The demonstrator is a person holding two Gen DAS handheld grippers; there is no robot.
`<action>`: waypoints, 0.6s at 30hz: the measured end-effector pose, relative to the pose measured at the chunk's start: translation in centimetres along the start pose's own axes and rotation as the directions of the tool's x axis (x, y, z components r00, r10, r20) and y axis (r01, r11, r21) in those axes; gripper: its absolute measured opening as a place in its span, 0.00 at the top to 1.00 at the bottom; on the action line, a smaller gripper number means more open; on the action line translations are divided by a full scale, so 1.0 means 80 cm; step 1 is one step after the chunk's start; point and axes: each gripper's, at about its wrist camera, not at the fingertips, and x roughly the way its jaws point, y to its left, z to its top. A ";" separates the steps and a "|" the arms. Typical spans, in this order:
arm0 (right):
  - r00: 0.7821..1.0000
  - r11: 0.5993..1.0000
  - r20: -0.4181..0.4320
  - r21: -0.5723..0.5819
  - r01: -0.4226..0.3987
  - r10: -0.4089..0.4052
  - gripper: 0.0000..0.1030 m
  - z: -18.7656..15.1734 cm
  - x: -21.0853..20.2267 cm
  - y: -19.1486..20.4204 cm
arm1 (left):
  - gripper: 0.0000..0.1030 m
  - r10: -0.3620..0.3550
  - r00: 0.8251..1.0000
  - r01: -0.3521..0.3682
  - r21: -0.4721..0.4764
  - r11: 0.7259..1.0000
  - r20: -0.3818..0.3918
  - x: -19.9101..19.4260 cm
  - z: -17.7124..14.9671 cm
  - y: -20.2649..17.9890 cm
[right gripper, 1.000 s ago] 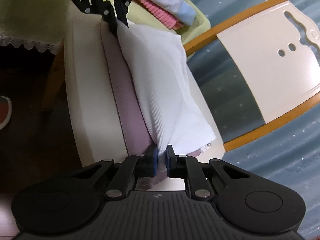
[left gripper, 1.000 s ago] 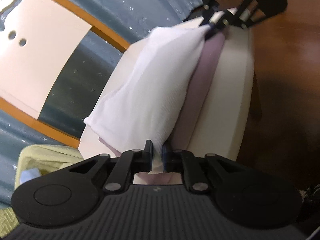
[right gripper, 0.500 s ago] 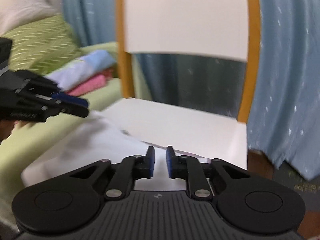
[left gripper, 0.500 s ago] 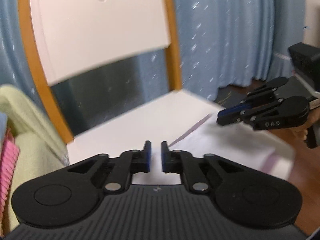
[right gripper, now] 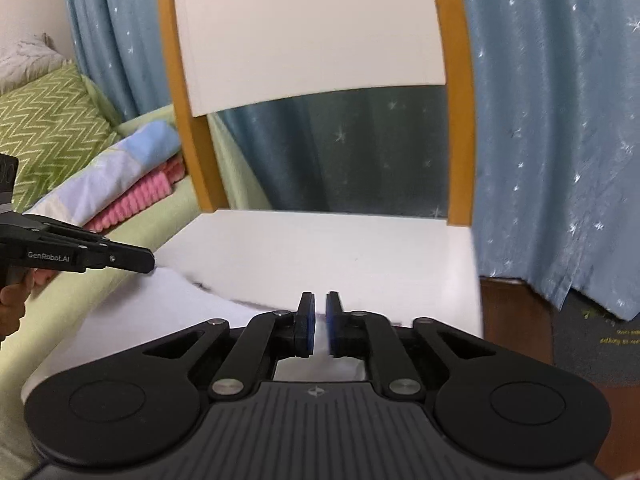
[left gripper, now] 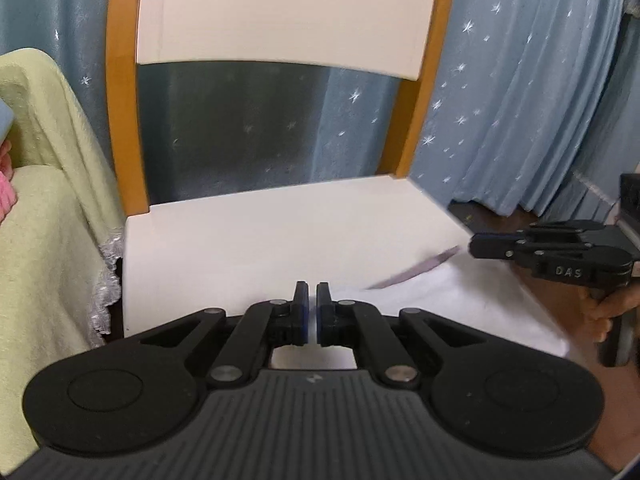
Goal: Fold clothes
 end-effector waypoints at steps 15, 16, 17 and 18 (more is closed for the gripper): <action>0.991 0.994 0.125 0.091 -0.052 0.041 0.85 -0.035 -0.092 0.019 | 0.99 -0.085 0.987 0.123 -0.307 0.944 0.134 -0.089 -0.054 0.032; 0.992 0.994 0.120 0.094 -0.059 0.048 0.84 -0.043 -0.097 0.026 | 0.99 -0.082 0.988 0.117 -0.298 0.947 0.129 -0.088 -0.059 0.025; 0.992 0.993 0.111 0.093 -0.069 0.058 0.84 -0.052 -0.100 0.033 | 0.99 -0.079 0.989 0.112 -0.288 0.951 0.123 -0.086 -0.065 0.018; 0.993 0.993 0.099 0.091 -0.072 0.063 0.85 -0.060 -0.099 0.040 | 0.99 -0.073 0.991 0.101 -0.283 0.954 0.108 -0.081 -0.070 0.012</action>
